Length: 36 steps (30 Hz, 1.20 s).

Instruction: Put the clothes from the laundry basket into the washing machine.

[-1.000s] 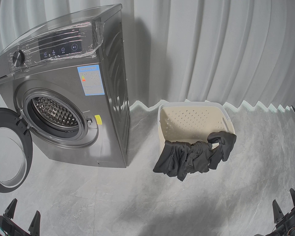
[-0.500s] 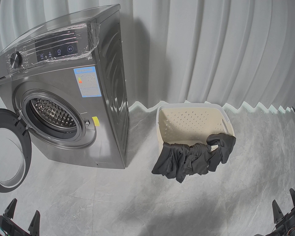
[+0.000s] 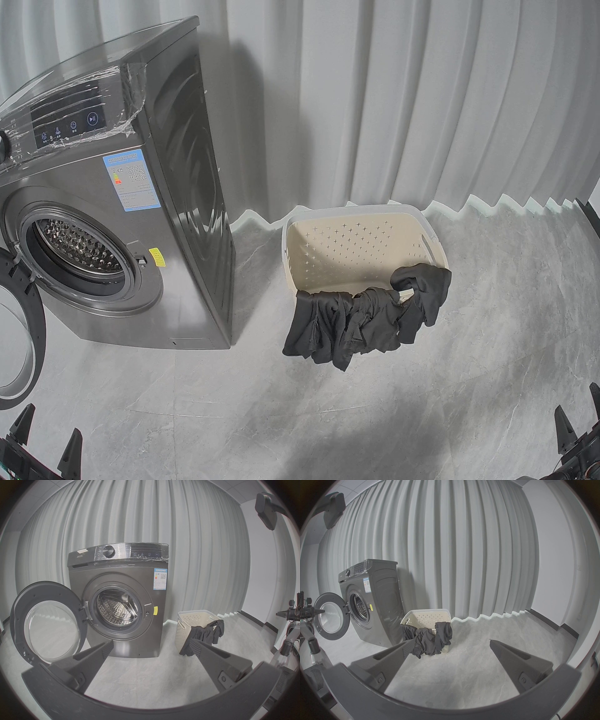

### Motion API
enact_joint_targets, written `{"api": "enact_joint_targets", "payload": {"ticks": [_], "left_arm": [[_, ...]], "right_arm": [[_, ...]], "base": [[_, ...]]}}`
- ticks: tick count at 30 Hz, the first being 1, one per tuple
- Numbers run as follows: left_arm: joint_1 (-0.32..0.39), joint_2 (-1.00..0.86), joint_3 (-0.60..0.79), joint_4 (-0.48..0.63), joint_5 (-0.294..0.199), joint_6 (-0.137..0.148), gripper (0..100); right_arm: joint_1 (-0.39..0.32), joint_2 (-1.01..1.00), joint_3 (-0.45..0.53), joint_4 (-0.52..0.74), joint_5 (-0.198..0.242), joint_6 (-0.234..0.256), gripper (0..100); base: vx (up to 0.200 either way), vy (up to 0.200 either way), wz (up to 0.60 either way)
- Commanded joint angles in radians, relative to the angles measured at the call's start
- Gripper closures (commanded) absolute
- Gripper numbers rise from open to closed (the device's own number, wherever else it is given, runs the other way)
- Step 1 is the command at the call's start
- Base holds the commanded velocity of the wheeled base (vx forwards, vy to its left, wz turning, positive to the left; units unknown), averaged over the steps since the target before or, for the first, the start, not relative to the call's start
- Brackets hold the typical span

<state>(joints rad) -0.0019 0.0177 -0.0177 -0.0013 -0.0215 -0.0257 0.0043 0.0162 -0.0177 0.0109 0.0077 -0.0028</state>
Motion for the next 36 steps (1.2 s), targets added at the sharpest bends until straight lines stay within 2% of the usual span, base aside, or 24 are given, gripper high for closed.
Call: {"api": "enact_joint_targets", "payload": {"ticks": [1, 11, 26, 36], "left_arm": [[0.000, -0.018, 0.016, 0.000, 0.000, 0.000, 0], [-0.001, -0.018, 0.016, 0.000, 0.000, 0.000, 0], [-0.001, -0.018, 0.016, 0.001, 0.000, 0.007, 0], [0.000, -0.018, 0.016, 0.001, 0.000, 0.006, 0]], "right_arm": [[0.000, -0.016, 0.015, 0.000, 0.000, 0.000, 0], [0.000, -0.016, 0.015, 0.000, 0.000, 0.000, 0], [-0.001, -0.016, 0.015, 0.000, -0.002, 0.000, 0], [0.000, -0.016, 0.015, 0.000, 0.002, -0.002, 0]], "base": [[0.000, -0.200, 0.00], [0.000, -0.200, 0.00], [0.000, 0.000, 0.00], [0.000, -0.200, 0.00]]}}
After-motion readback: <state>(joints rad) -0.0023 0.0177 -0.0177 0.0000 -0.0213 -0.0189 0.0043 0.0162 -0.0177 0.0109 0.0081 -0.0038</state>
